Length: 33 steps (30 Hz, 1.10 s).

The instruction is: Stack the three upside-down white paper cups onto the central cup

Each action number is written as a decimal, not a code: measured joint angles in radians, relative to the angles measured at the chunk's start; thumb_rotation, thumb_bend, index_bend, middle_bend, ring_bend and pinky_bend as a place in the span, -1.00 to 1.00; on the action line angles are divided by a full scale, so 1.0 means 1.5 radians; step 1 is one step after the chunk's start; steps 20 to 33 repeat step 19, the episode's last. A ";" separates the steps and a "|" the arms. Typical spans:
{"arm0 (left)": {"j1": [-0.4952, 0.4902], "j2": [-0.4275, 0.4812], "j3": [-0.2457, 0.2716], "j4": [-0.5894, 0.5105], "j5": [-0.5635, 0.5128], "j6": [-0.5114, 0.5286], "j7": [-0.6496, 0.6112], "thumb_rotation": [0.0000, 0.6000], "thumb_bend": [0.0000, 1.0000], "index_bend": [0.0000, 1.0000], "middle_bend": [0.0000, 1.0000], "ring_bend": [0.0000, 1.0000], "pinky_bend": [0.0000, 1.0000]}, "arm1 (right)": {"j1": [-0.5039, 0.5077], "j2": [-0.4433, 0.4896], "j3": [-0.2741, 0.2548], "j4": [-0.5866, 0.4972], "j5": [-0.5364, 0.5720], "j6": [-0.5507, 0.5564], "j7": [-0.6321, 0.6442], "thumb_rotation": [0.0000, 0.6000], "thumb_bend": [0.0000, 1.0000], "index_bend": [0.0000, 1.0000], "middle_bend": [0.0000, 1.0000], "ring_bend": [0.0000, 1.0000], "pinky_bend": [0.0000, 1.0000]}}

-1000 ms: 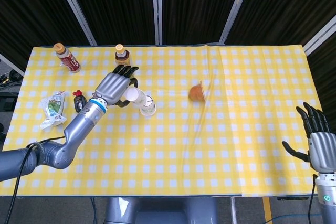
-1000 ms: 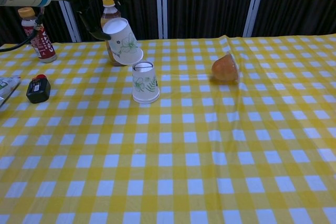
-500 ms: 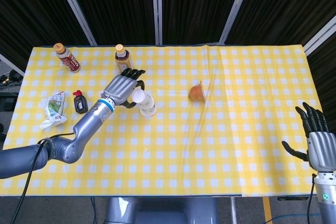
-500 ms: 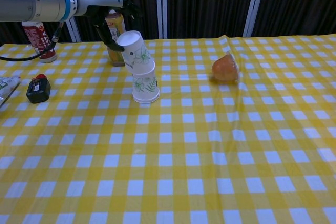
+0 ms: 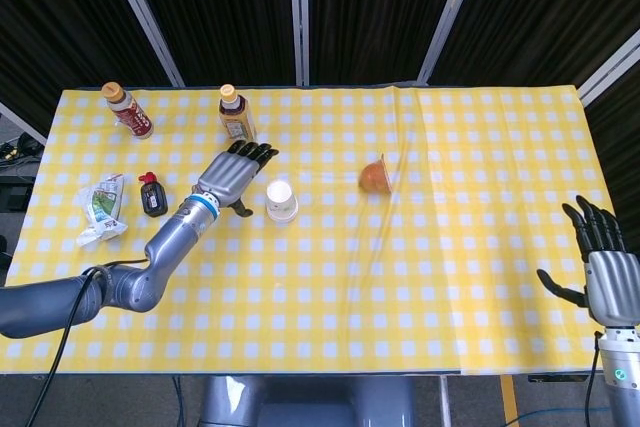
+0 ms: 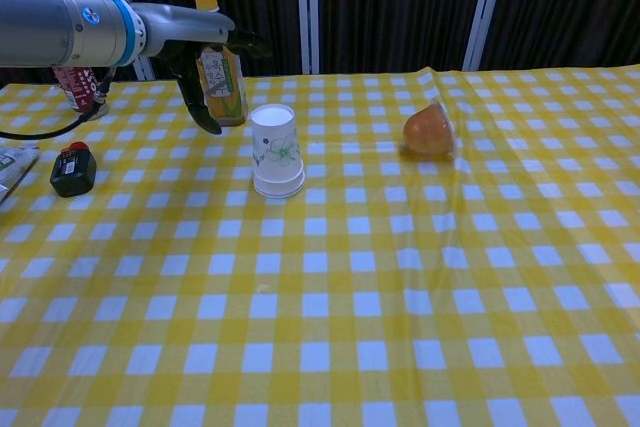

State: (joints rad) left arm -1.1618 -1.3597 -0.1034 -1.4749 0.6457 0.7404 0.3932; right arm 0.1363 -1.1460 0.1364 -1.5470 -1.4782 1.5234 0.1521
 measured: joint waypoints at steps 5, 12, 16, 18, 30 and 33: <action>0.051 0.018 0.009 -0.050 0.058 0.089 -0.018 1.00 -0.70 -1.00 -1.00 -1.00 -1.00 | 0.003 -0.002 -0.006 0.002 -0.002 -0.011 -0.011 1.00 -0.82 -0.83 -1.00 -1.00 -1.00; 0.200 0.036 0.062 -0.125 0.203 0.301 -0.058 1.00 -0.70 -1.00 -1.00 -1.00 -1.00 | 0.005 -0.012 -0.018 0.005 -0.015 -0.020 -0.038 1.00 -0.82 -0.83 -1.00 -1.00 -1.00; 0.310 0.031 0.109 -0.136 0.300 0.434 -0.076 1.00 -0.70 -1.00 -1.00 -1.00 -1.00 | 0.006 -0.020 -0.024 0.006 -0.019 -0.025 -0.055 1.00 -0.82 -0.83 -1.00 -1.00 -1.00; 0.351 0.026 0.127 -0.134 0.335 0.478 -0.084 1.00 -0.70 -1.00 -1.00 -1.00 -1.00 | 0.007 -0.022 -0.025 0.006 -0.021 -0.026 -0.061 1.00 -0.82 -0.83 -1.00 -1.00 -1.00; 0.377 0.022 0.138 -0.130 0.355 0.504 -0.089 1.00 -0.70 -1.00 -1.00 -1.00 -1.00 | 0.007 -0.024 -0.026 0.006 -0.023 -0.026 -0.065 1.00 -0.82 -0.83 -1.00 -1.00 -1.00; 0.377 0.022 0.138 -0.130 0.355 0.504 -0.089 1.00 -0.70 -1.00 -1.00 -1.00 -1.00 | 0.007 -0.024 -0.026 0.006 -0.023 -0.026 -0.065 1.00 -0.82 -0.83 -1.00 -1.00 -1.00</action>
